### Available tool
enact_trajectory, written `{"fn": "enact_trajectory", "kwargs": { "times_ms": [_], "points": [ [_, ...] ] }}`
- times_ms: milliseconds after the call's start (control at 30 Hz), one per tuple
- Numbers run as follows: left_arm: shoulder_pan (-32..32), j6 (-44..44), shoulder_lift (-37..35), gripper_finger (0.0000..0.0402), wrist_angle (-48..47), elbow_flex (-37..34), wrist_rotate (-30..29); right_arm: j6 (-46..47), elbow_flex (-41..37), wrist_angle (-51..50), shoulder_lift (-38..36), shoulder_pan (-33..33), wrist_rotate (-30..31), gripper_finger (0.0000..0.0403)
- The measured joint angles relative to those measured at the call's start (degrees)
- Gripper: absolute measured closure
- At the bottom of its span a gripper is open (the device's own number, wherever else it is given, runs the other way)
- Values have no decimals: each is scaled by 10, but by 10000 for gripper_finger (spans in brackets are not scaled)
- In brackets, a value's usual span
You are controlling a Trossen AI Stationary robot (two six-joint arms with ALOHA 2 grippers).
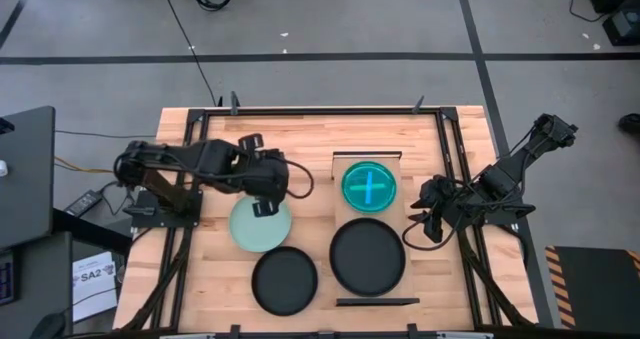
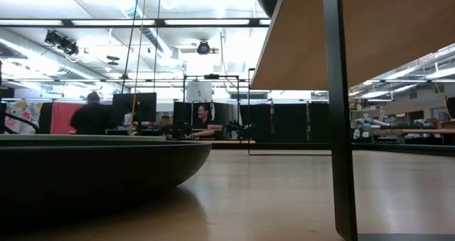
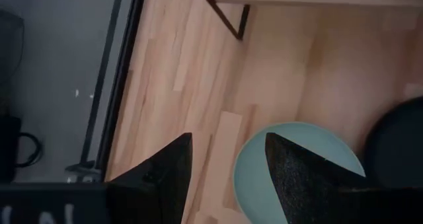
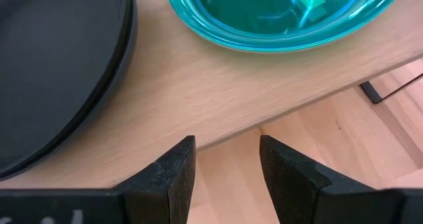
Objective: Place and stack plates onto a shelf
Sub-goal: Put the gray plate on the top of the blue plate on the shelf
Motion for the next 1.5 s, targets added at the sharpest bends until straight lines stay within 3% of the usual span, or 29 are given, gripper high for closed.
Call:
{"fn": "enact_trajectory", "kwargs": {
  "times_ms": [267, 367, 533, 633, 800, 1000, 1233, 1500],
  "points": [
    [-21, -39, -10, 205, -13, 0, -10, -11, 0, 1, 0, 0, 0, 228],
    [-18, -41, -19, 205, -9, -34, -22, -11, 0, 1, 0, 0, 0, 228],
    [-17, -86, -101, 205, 20, -202, -32, -11, 0, 1, 0, 0, 0, 228],
    [-3, -116, -175, 205, 85, -320, -27, -11, 0, 1, 0, 0, 2, 228],
    [44, -165, -303, 205, 187, -498, 21, -11, 0, 2, 0, 0, 3, 228],
    [98, -220, -386, 205, 311, -671, 71, -11, 0, 2, 0, 0, 4, 228],
    [142, -219, -388, 205, 477, -801, 147, -11, 0, 2, 0, 0, 5, 228],
    [182, -223, -388, 205, 561, -858, 183, -11, 0, 2, 0, 0, 5, 228]
  ]
}}
